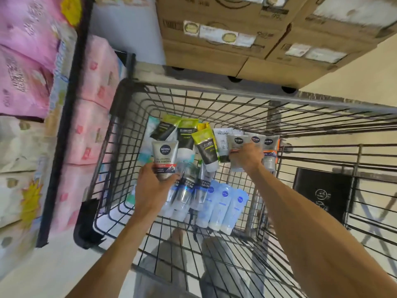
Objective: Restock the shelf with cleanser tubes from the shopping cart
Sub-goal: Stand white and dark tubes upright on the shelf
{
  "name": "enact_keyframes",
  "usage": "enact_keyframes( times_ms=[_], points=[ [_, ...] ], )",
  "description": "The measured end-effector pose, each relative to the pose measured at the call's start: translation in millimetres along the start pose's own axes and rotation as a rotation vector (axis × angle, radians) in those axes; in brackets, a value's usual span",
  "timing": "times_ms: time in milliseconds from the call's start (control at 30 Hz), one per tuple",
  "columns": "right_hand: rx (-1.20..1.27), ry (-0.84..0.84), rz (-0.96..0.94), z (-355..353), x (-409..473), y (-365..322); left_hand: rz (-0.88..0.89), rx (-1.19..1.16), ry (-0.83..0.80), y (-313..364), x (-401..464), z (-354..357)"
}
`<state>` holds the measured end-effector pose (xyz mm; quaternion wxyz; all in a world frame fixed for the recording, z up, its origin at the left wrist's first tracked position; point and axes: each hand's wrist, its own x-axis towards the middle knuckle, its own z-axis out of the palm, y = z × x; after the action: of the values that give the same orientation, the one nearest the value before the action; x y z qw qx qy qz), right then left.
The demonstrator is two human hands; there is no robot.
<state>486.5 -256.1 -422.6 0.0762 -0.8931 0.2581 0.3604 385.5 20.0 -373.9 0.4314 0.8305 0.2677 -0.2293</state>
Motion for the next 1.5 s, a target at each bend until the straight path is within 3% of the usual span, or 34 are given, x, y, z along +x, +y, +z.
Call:
enact_keyframes(
  times_ms=[200, 333, 500, 600, 667, 833, 1133, 1500],
  points=[
    [0.375, -0.128, 0.042, 52.0, 46.0, 49.9, -0.006, 0.029, 0.016, -0.1, -11.7, 1.7],
    [0.507, -0.356, -0.017, -16.6, -61.9, 36.7, 0.011, -0.02, 0.014, 18.9, -40.2, -3.3],
    [0.544, -0.52, -0.14, -20.1, -104.9, 59.7, 0.038, -0.067, 0.067, 36.3, -87.0, -8.6],
    [0.512, -0.425, -0.303, -24.5, -129.9, 64.0, 0.038, -0.112, 0.123, 41.1, -120.3, -9.7],
    [0.65, -0.365, -0.343, -33.0, -155.4, 68.0, 0.045, -0.158, 0.176, 48.8, -147.8, -10.7],
    [0.719, -0.331, -0.544, -78.5, -229.1, 64.5, 0.019, -0.236, 0.405, 65.9, -227.1, -25.6],
    [0.572, -0.381, -0.938, -93.3, -376.3, 35.2, -0.115, -0.458, 0.823, 35.0, -362.7, -67.8],
    [0.172, -0.57, -1.382, 27.8, -567.6, 35.8, -0.269, -0.651, 1.266, -99.1, -568.5, -74.3]
  ],
)
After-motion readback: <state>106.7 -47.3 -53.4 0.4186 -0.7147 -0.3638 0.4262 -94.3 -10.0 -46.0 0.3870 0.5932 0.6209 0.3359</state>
